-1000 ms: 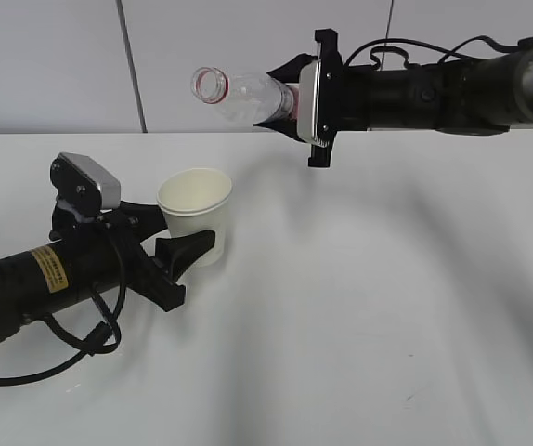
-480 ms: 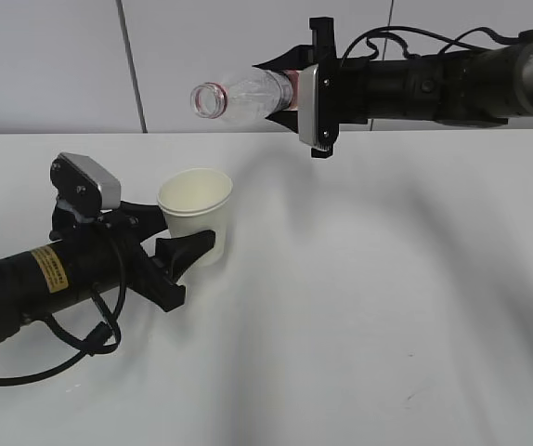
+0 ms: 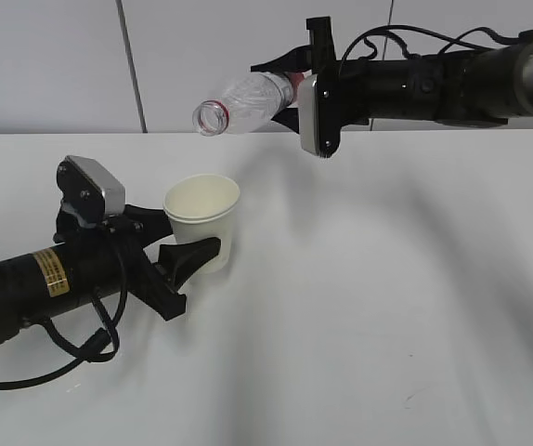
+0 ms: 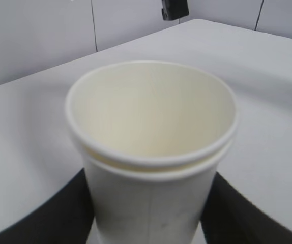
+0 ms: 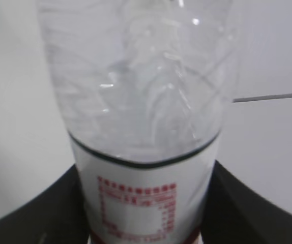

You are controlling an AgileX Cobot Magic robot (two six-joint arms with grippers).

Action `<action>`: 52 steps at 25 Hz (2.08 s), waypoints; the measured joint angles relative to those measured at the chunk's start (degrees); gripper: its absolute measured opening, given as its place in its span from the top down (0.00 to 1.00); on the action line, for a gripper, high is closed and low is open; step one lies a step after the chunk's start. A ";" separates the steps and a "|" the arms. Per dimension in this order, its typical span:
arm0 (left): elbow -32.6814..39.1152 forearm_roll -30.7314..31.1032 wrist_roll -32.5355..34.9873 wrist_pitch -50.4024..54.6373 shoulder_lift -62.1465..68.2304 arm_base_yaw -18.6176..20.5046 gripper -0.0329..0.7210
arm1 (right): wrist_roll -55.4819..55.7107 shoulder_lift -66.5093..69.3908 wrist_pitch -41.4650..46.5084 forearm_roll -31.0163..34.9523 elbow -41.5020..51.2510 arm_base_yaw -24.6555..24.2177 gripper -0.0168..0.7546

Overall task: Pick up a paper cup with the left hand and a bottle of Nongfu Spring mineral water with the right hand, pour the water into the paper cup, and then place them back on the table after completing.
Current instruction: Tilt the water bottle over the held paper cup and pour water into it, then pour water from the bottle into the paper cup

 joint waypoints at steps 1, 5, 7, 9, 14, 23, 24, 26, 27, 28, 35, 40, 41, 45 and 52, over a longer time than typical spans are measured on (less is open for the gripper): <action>0.00 0.04 0.00 0.00 0.00 0.00 0.44 | -0.53 0.00 0.00 0.00 0.00 0.00 0.45; 0.00 0.21 -0.05 0.00 0.00 0.00 0.44 | -3.63 0.00 0.00 0.94 0.00 0.00 0.45; 0.00 0.21 -0.18 0.00 0.00 0.00 0.44 | -5.11 0.00 0.00 2.30 0.00 0.00 0.45; 0.00 0.21 -0.50 0.00 0.00 0.00 0.44 | -6.42 0.00 0.00 3.51 0.00 0.00 0.45; 0.00 0.23 -0.91 0.00 0.00 0.00 0.44 | -9.02 0.00 -0.77 4.81 0.00 0.00 0.45; 0.00 0.23 -0.93 0.00 0.00 0.00 0.44 | -12.20 0.00 -0.76 4.79 0.00 0.00 0.45; 0.00 0.23 -0.93 0.00 0.00 0.00 0.44 | -12.75 0.00 -0.76 4.84 0.00 0.00 0.45; 0.00 0.27 -0.93 0.00 0.00 0.00 0.44 | -13.69 0.00 -0.76 5.24 0.00 0.00 0.45; 0.00 0.27 -0.93 0.00 0.00 0.00 0.44 | -14.01 0.00 -0.76 5.66 0.00 0.00 0.45; 0.00 0.27 -0.93 0.00 0.00 0.00 0.44 | -14.27 0.00 -0.76 6.09 0.00 0.00 0.45; 0.00 0.27 -0.93 0.11 0.00 0.00 0.44 | -15.24 0.00 -0.80 7.78 0.00 0.00 0.45; 0.00 0.45 -0.93 0.22 0.00 0.00 0.44 | -15.44 0.00 -0.80 7.91 0.00 0.00 0.45; 0.00 0.70 -0.93 0.22 0.00 0.00 0.44 | -15.44 0.00 -0.80 7.91 0.00 0.00 0.45; 0.00 1.59 -0.98 0.22 0.00 0.00 0.44 | -15.49 0.00 -0.69 8.04 0.00 0.00 0.45; 0.00 1.70 -0.98 0.41 0.00 0.00 0.44 | -15.59 0.00 -0.59 8.89 0.00 0.00 0.45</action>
